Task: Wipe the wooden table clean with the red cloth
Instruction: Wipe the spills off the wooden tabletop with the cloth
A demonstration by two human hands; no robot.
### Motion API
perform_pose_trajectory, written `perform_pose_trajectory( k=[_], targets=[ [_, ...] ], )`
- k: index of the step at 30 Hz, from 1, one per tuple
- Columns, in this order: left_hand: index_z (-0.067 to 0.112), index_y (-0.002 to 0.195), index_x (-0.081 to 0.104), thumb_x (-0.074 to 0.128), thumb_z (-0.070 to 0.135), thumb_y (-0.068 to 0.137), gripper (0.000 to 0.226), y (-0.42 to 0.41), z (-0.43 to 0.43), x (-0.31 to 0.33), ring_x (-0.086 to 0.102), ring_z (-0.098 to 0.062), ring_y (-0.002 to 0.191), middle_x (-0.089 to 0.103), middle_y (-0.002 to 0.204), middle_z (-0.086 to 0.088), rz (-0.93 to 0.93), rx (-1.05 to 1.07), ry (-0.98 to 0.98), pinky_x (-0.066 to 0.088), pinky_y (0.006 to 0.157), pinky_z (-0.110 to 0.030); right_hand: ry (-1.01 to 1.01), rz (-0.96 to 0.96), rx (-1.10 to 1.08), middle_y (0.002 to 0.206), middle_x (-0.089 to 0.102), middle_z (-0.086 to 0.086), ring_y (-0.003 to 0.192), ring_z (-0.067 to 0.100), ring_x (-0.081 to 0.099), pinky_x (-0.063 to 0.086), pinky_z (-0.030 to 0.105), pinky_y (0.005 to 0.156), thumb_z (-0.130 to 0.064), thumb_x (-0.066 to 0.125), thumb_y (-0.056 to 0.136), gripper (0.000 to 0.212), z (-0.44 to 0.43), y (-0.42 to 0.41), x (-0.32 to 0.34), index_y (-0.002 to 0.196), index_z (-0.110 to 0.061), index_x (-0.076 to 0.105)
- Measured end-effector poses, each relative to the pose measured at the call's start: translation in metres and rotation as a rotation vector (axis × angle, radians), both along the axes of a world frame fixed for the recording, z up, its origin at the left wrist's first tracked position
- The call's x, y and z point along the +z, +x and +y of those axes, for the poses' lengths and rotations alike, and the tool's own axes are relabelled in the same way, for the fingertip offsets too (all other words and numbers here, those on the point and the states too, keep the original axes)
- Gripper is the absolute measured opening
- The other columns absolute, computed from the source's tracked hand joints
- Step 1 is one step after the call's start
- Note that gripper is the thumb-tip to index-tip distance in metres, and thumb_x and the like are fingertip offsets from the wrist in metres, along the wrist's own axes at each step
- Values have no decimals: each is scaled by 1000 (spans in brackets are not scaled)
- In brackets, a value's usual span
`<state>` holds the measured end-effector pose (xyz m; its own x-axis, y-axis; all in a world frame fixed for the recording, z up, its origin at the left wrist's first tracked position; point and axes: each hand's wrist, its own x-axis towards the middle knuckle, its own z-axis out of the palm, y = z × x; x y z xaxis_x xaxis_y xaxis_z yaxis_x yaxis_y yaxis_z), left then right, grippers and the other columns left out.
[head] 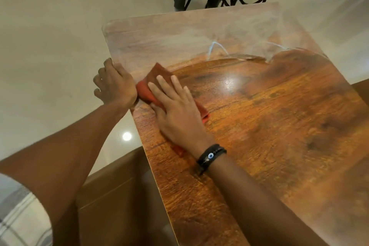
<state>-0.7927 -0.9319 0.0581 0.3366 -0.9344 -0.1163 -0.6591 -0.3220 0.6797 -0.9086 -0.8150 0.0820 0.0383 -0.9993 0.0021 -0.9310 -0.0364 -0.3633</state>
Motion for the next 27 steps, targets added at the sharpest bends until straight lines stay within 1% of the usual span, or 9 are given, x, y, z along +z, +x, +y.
perform_pose_trajectory(
  k=[3,6,9,11,14,21,23,25,27],
  targets=[
    [13,143,44,22,30,107,45,0,0,-1,39,-38,135,50,142,-17,5,3,-22,31,106,-57,9,28,-125,164,19,-9,154,18,7,4,48,124,-41,38,104,52,-15,-59,10,154,-34,29],
    [12,142,45,22,30,107,46,-1,0,-2,41,-39,134,52,140,-17,14,3,-34,32,105,-57,16,31,-383,163,26,0,152,24,15,17,49,123,-31,42,104,50,-27,-155,21,153,-23,36],
    [11,142,44,22,29,107,45,-1,-3,-4,41,-40,132,52,139,-18,34,10,-38,34,104,-55,79,3,-684,163,25,7,151,34,14,16,54,121,-30,39,105,51,-31,-231,29,154,-18,34],
    [11,142,44,22,28,107,44,-1,-4,-4,41,-40,131,52,138,-18,43,11,-41,35,103,-55,116,-11,-785,165,18,5,152,35,7,10,57,121,-34,37,105,52,-37,-236,29,156,-21,30],
    [11,142,44,22,27,107,44,-2,-4,-3,42,-40,130,52,137,-19,49,13,-43,35,102,-55,45,14,-658,165,19,5,152,34,9,9,50,123,-33,38,106,51,-48,-183,22,155,-22,31],
    [23,150,38,20,35,107,48,2,-1,0,42,-36,134,50,144,-13,128,11,27,35,108,-54,-54,-37,-38,165,19,-6,154,20,0,-5,41,121,-39,38,104,50,-28,6,-2,154,-32,31],
    [30,151,37,17,43,106,50,11,0,1,46,-32,133,52,143,-8,269,-57,74,37,111,-52,-23,-41,7,165,18,-8,154,17,0,-2,41,123,-38,38,105,51,-22,16,2,154,-32,30],
    [32,151,39,17,48,106,52,24,8,4,50,-24,129,54,139,-1,480,-130,129,40,108,-38,14,-56,-32,165,17,-12,154,14,0,2,42,126,-39,38,105,51,-12,8,9,154,-34,29],
    [30,150,41,17,51,106,54,36,27,5,47,-17,131,50,144,1,641,-92,156,36,108,-33,30,-68,-67,165,14,-15,154,11,-3,3,43,126,-40,38,105,51,11,5,13,155,-36,27]
  ],
)
